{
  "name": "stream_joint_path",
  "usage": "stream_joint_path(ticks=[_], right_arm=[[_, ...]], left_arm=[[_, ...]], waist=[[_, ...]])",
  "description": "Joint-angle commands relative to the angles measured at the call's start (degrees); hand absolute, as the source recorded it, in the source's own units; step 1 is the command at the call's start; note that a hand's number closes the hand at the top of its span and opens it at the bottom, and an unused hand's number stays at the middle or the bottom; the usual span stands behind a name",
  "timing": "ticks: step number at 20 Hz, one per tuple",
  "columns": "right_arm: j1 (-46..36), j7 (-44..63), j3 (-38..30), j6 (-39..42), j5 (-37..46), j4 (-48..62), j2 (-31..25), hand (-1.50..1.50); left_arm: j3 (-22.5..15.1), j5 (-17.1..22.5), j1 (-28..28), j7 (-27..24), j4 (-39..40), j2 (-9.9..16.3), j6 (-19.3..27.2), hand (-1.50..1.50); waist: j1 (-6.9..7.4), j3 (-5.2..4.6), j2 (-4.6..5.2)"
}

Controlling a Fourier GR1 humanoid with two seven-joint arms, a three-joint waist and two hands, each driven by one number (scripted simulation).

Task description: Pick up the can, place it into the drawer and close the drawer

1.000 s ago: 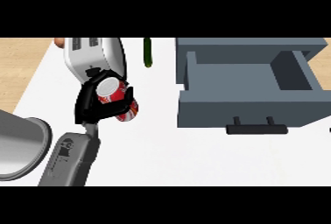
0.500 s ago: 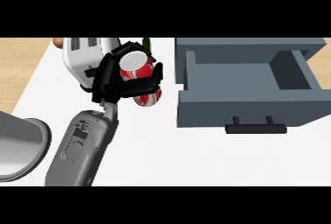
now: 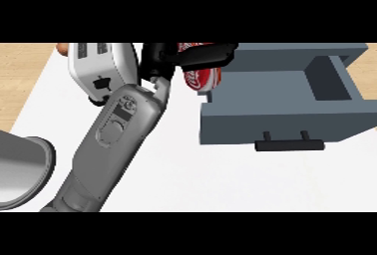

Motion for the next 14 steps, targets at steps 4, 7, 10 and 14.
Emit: stream_joint_path(ticks=[4,7,10,14], right_arm=[[-0.74,-0.54,-1.47,0.46,-0.61,1.8,-0.85,-1.5],[-2.24,3.63,-0.22,-1.4,0.28,-0.36,-0.89,-1.5],[-0.65,-0.26,1.42,0.42,1.42,0.9,0.11,-1.5],[-5.9,4.5,-2.23,0.04,-2.27,0.8,-3.98,-1.5]], left_arm=[[2.54,2.01,-13.85,0.26,13.3,-0.04,0.94,1.5],[-1.07,4.81,-17.48,1.49,15.54,-0.04,4.93,1.5],[-2.77,8.31,-21.62,-1.09,22.28,-0.04,7.22,1.5],[-5.47,10.8,-25.67,-1.2,26.91,-0.04,9.26,1.5]], waist=[[-0.18,0.02,0.15],[-0.34,0.0,0.11],[-1.17,0.04,0.3],[-1.38,0.04,0.38]])
